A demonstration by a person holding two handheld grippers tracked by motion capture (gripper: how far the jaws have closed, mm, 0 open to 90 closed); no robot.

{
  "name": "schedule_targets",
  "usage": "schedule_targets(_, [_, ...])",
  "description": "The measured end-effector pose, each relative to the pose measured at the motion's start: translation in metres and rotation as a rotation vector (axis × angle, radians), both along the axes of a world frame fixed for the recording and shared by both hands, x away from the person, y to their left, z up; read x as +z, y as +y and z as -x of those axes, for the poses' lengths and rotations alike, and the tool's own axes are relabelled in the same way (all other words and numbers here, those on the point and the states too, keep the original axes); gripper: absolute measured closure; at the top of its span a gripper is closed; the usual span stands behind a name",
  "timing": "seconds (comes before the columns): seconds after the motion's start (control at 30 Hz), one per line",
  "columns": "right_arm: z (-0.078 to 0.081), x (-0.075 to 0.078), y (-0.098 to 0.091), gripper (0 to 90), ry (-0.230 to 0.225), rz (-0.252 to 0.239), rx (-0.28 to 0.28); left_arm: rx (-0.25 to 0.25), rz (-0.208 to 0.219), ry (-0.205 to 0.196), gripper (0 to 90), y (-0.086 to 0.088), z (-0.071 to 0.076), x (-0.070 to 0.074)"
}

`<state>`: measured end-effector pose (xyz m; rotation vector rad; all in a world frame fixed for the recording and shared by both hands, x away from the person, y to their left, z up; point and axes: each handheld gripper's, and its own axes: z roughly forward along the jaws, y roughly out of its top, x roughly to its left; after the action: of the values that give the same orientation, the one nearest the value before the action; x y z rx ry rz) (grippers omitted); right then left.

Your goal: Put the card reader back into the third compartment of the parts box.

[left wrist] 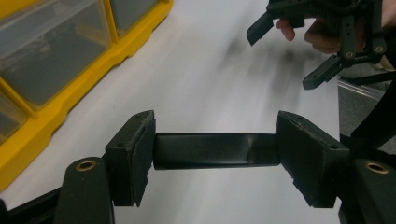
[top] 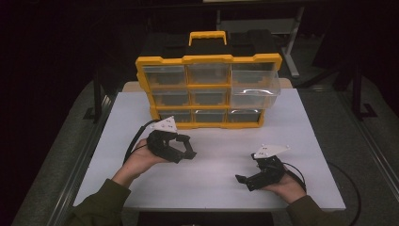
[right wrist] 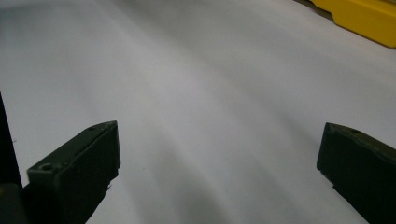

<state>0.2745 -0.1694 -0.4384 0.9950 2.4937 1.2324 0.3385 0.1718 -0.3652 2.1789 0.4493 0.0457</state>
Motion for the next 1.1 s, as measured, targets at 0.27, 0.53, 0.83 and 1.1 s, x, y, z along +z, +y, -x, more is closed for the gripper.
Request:
schedule_targets(0.27, [0.000, 0.000, 0.000, 0.0, 0.001, -0.002, -0.002, -0.021, 0.015, -0.001, 30.4, -0.005, -0.004, 0.013])
schedule_targets(0.53, [0.000, 0.000, 0.000, 0.0, 0.001, -0.001, 0.000, -0.033, 0.031, -0.003, 30.4, -0.008, -0.008, 0.029])
schedule_targets(0.83, [0.000, 0.000, 0.000, 0.0, 0.002, -0.004, -0.002, -0.048, 0.057, 0.001, 30.4, -0.013, -0.015, 0.044])
schedule_targets(1.1, [0.000, 0.000, 0.000, 0.0, 0.003, -0.005, -0.002, -0.065, 0.072, -0.007, 30.4, -0.017, -0.020, 0.060])
